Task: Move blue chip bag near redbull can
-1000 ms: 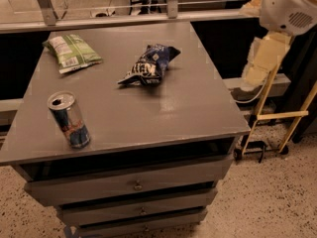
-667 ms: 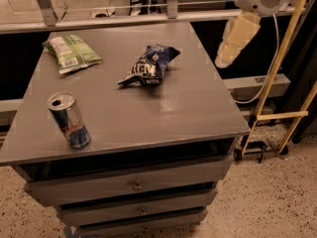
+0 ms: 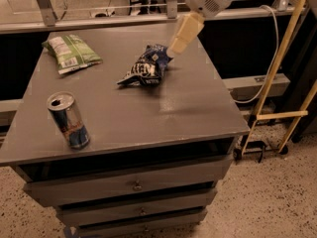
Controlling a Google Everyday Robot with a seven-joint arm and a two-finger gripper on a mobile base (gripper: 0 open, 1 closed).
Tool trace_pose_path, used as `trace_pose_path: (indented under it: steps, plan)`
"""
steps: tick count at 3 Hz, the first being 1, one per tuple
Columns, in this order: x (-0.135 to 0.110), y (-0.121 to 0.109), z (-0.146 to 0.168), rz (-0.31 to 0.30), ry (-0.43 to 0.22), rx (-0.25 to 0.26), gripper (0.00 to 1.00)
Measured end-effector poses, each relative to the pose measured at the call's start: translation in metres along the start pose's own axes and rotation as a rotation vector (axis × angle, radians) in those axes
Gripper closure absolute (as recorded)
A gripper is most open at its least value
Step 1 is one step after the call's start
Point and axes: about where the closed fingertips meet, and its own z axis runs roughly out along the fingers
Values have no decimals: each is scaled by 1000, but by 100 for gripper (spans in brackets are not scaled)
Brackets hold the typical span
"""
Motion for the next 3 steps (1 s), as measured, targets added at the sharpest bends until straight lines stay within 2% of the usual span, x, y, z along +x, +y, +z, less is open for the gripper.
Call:
trace_pose_path:
  steps: [1, 2, 3]
  plan:
    - [9, -4, 45, 37, 11, 14, 0]
    - [49, 5, 80, 144, 53, -12, 0]
    - [72, 21, 107, 208, 62, -51, 0]
